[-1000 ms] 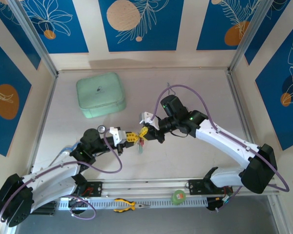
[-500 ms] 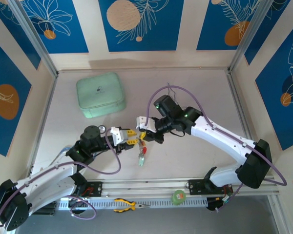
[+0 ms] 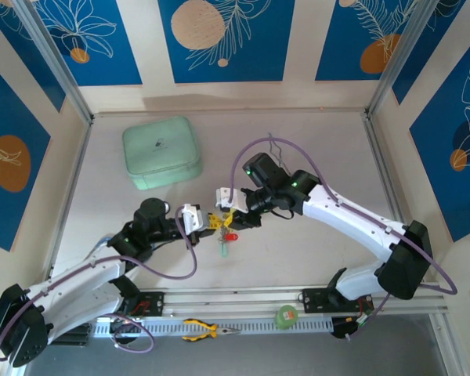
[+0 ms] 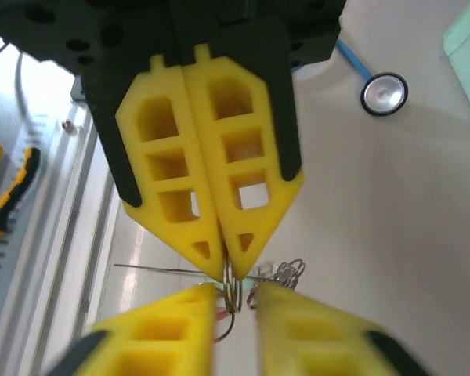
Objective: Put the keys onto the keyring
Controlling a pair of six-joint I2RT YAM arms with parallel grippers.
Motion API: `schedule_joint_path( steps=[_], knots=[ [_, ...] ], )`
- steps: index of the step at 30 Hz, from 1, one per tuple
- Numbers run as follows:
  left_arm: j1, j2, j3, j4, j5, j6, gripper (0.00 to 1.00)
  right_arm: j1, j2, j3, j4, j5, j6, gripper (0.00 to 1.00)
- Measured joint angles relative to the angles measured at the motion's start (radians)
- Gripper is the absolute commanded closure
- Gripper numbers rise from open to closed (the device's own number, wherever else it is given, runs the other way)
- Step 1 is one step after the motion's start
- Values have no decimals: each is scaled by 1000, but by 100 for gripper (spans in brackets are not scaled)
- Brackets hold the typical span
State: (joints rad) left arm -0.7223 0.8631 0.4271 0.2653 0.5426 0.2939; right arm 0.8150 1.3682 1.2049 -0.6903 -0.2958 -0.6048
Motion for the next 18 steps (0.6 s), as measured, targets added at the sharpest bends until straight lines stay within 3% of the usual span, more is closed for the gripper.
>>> schedule_joint_path(
  steps=[4,9,16,18],
  knots=[
    [0,-11,-29,68,-4,-40,100,-41,-80,-95,89,-31,92,60],
    [0,-11,-82,171,-38,-113,100,-20,-125,-195,174,-36,196,59],
    [0,-10,-107,257,-66,-170,100,2,-141,-252,246,-11,268,59],
    [0,-9,-107,276,-66,-181,100,4,-140,-252,265,-2,275,64]
  ],
)
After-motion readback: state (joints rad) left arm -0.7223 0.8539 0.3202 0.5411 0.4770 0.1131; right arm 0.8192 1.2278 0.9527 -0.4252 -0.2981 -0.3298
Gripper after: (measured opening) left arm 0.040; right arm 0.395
